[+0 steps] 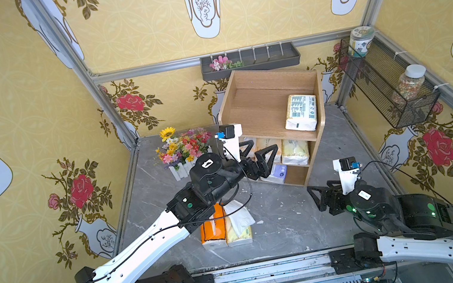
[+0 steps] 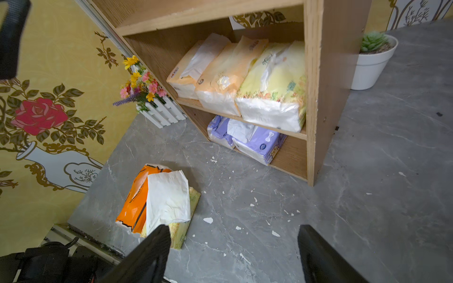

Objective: Remove the tissue boxes from the shelf
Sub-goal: Pick up a box of tissues from the shelf.

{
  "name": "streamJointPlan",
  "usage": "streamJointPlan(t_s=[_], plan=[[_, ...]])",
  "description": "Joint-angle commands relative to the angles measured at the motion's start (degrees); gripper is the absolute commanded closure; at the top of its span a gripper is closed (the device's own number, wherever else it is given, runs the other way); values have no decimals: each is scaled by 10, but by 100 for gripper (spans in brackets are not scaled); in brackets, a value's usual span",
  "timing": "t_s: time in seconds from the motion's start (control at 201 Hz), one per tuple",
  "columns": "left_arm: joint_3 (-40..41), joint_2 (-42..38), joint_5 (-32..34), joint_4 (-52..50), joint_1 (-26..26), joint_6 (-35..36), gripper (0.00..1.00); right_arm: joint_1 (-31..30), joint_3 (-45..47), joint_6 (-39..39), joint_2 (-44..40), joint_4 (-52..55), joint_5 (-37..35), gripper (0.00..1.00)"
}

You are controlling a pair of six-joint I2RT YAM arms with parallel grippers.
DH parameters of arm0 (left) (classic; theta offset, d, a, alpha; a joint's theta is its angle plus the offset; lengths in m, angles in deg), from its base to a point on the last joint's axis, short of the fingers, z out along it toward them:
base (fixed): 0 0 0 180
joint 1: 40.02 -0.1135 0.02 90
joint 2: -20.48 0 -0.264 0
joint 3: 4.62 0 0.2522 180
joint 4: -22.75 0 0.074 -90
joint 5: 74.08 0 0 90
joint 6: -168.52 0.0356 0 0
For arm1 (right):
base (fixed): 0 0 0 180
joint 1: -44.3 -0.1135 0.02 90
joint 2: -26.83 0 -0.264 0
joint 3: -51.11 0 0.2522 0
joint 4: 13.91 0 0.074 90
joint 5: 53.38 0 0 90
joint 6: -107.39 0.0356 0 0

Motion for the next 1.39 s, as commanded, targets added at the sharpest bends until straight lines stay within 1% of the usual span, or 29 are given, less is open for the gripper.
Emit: streamJointPlan(t_s=[0.0, 0.129, 0.239, 0.349, 0.478, 0.528, 0.583, 0.677, 0.732, 0.931, 1.17, 1.389], plan=[[-19, 21, 27, -11, 1, 16, 1, -1, -33, -28, 5, 29, -40, 15], [-49, 50, 47, -24, 1, 29, 0, 0, -55, -66, -4, 14, -36, 15], [-110, 100, 50, -56, 1, 45, 0, 0, -57, -87, -15, -7, -35, 15], [-200, 168, 27, -106, -6, 54, 1, 0, -56, -97, -16, -25, -35, 15], [-291, 237, -5, -138, -17, 58, 5, 0, -55, -104, -9, -44, -32, 15], [-322, 262, -8, -149, -22, 58, 6, 0, -55, -106, -7, -50, -31, 15], [-346, 284, -14, -158, -27, 54, 9, 0, -54, -107, -7, -54, -31, 15], [-363, 305, -43, -154, -38, 41, 13, 0, -55, -109, -7, -59, -30, 15], [-371, 315, -62, -153, -45, 32, 18, 0, -54, -109, -8, -60, -30, 15], [-410, 354, -88, -154, -49, 23, 19, 0, -46, -107, -18, -59, -32, 15], [-509, 424, -81, -226, -49, 25, 22, 0, -43, -101, -31, -54, -32, 15], [-519, 442, -79, -229, -49, 26, 25, 0, -42, -99, -39, -47, -27, 15]])
